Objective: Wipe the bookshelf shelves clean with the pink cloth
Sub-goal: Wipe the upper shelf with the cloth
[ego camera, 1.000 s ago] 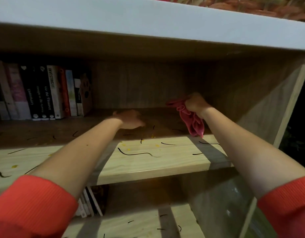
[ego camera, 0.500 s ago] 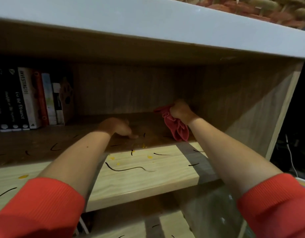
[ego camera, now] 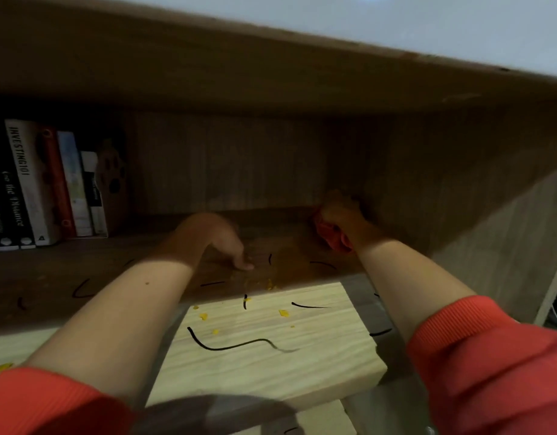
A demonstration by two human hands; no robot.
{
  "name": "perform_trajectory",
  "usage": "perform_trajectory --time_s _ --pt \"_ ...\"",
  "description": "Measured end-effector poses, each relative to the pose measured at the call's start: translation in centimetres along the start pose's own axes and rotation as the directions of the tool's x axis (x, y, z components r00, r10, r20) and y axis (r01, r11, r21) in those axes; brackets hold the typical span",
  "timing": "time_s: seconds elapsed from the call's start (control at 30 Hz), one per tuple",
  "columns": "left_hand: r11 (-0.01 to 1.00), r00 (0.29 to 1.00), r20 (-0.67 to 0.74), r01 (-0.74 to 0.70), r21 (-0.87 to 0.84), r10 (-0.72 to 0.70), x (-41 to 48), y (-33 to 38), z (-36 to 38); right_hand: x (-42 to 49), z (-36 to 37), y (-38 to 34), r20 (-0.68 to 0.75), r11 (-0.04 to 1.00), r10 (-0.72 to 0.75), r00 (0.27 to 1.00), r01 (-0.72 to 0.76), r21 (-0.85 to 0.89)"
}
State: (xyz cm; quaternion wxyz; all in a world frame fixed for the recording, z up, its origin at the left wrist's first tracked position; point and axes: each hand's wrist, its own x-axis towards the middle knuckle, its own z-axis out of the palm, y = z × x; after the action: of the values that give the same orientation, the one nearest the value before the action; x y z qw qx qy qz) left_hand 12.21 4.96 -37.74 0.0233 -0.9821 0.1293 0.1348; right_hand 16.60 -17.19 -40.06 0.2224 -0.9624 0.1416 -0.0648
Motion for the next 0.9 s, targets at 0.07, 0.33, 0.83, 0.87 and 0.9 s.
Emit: perform_trajectory --time_s 0.07,0.33,0.83,0.87,0.9 --pt "1.0 1.0 0.015 -0.011 0.012 0.011 0.0 0.2 -0.2 0.5 1.1 0.3 0.132 0.978 0.038 0.991 -0.064 0.197" --pt "1.0 0.997 0.077 -0.013 0.015 0.012 -0.4 0.8 -0.3 -2.7 1.5 -3.7 0.086 0.972 -0.222 0.971 0.227 -0.055" --pt "1.0 1.0 0.014 0.025 0.018 -0.026 0.3 0.5 -0.2 -1.6 1.4 -3.9 0.198 0.985 -0.172 0.965 0.166 0.046" --pt "0.999 0.999 0.02 0.03 0.013 -0.031 0.3 0.5 -0.2 -2.0 1.4 -4.3 0.205 0.981 -0.187 0.961 0.192 -0.002" --pt "0.999 0.999 0.028 0.034 0.012 -0.034 0.3 0.5 -0.2 -2.1 1.3 -4.6 0.218 0.975 -0.21 0.953 0.219 -0.022"
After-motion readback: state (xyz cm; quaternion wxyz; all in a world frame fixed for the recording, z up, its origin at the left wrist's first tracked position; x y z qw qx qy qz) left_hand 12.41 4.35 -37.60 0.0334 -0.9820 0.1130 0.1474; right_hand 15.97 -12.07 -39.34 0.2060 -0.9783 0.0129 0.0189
